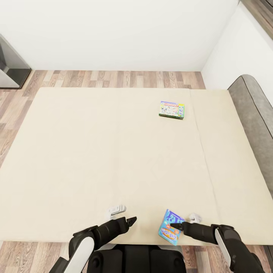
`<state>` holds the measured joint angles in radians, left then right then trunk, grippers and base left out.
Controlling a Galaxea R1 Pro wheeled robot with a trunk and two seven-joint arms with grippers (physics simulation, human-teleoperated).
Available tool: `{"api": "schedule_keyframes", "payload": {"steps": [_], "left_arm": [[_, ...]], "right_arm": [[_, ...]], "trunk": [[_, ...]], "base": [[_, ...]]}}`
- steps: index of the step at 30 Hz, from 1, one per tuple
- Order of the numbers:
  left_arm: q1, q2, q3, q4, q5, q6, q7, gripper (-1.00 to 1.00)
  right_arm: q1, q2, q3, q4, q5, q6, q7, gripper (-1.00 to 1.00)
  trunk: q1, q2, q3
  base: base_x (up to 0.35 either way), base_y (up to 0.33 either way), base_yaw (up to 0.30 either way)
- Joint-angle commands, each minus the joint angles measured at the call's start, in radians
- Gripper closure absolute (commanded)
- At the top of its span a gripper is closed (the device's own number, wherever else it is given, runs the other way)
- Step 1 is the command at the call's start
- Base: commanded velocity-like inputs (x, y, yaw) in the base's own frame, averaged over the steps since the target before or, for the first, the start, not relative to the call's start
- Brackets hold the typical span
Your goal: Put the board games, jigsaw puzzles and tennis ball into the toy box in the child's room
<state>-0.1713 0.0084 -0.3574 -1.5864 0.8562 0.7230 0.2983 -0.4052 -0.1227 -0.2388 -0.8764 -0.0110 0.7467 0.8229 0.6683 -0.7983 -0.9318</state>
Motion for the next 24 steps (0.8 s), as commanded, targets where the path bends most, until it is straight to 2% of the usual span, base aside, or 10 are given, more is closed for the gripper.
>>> {"api": "schedule_keyframes", "payload": {"steps": [1, 19, 24], "left_arm": [[-0.001, 0.001, -0.002, -0.001, 0.011, 0.001, 0.010, -1.00], [-0.001, 0.001, 0.001, -0.001, 0.011, 0.001, 0.010, -1.00], [-0.001, 0.001, 0.001, -0.001, 0.011, 0.001, 0.010, -1.00]], "right_arm": [[-0.001, 0.002, -0.002, -0.001, -0.001, 0.010, 0.003, -1.00], [-0.024, 0.025, -0.002, -0.003, -0.004, 0.028, 0.011, -1.00], [-0.025, 0.028, -0.002, -0.003, -0.004, 0.032, 0.042, -1.00]], "trunk": [[0.000, -0.001, -0.001], [0.000, -0.001, -0.001], [0.000, -0.001, -0.001]], "base": [[0.000, 0.000, 0.000], [0.000, 0.000, 0.000], [0.000, 0.000, 0.000]]}}
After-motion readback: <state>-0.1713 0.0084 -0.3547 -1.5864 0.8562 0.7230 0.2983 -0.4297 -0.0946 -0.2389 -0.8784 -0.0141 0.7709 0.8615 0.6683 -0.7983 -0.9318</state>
